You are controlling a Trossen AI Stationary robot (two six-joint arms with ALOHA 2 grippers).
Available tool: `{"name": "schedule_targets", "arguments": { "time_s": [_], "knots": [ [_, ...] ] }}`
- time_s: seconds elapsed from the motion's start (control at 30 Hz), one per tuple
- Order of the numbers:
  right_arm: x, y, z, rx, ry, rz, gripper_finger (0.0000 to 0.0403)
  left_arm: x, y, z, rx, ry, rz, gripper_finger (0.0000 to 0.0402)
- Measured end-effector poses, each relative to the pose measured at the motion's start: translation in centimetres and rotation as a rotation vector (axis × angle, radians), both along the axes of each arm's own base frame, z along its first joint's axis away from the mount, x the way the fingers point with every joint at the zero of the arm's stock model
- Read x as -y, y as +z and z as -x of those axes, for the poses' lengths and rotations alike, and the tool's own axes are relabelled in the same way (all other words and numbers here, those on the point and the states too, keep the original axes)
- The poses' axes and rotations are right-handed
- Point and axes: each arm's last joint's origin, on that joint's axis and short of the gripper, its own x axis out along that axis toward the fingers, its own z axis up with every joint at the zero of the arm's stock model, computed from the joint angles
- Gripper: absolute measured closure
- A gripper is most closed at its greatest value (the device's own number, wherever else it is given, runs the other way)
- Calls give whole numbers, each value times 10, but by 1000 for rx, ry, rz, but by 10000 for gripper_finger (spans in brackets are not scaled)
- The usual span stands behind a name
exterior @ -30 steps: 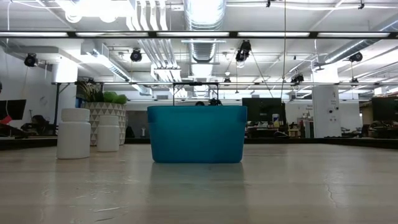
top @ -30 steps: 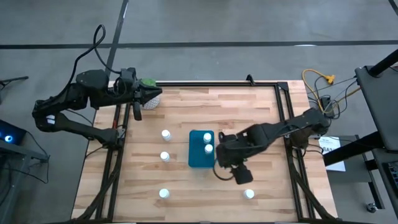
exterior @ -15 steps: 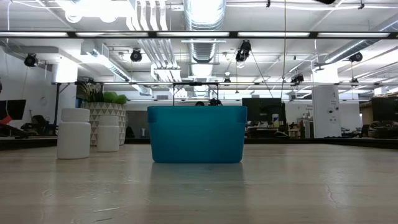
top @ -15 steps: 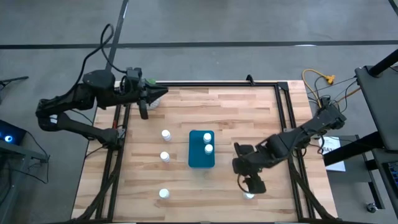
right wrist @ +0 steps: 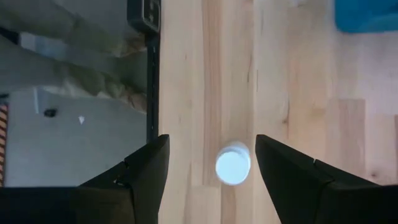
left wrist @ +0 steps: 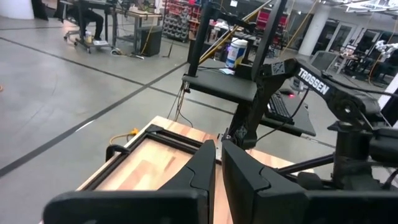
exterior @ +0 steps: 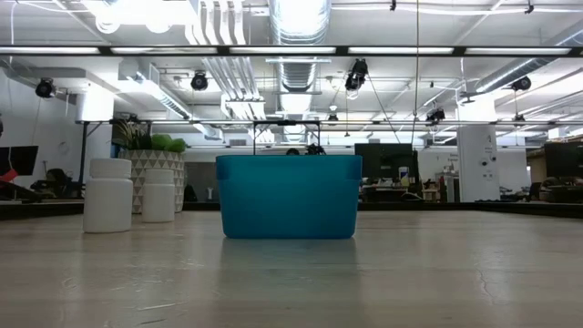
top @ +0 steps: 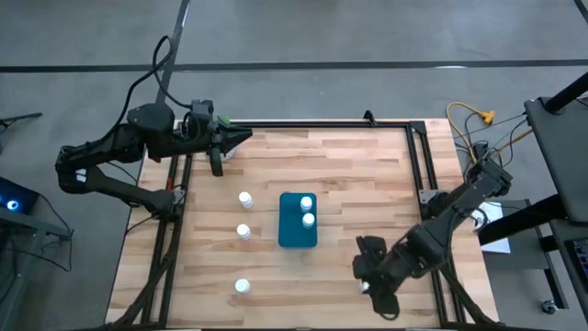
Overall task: Pick and place pill bottles into a basket
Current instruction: Put the white medicine bottle into the blue bin
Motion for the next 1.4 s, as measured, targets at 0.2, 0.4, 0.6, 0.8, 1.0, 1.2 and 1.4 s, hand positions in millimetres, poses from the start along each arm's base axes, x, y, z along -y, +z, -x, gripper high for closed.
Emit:
{"name": "schedule_targets", "arguments": {
  "time_s": [0.2, 0.4, 0.6, 0.8, 1.0, 1.2, 1.4],
  "knots": [
    [-21, -25, -2, -39, 36, 86, 172, 0, 0, 1, 0, -14, 1, 391],
    [-32, -53, -11, -99, 36, 152, 173, 2, 1, 2, 3, -74, 8, 391],
    [-34, -61, -13, -113, 39, 172, 179, 3, 0, 2, 2, -105, 11, 391],
    [-33, -61, -3, -116, 30, 170, 179, 3, 0, 2, 2, -104, 11, 391],
    [-27, -60, 12, -123, 8, 161, 179, 3, 0, 2, 0, -105, 10, 391],
    [-22, -66, 18, -137, 14, 166, 179, 3, 0, 1, -2, -105, 10, 391],
    [-22, -69, 18, -121, 36, 158, 179, 3, 0, 1, -3, -105, 10, 391]
  ]
}}
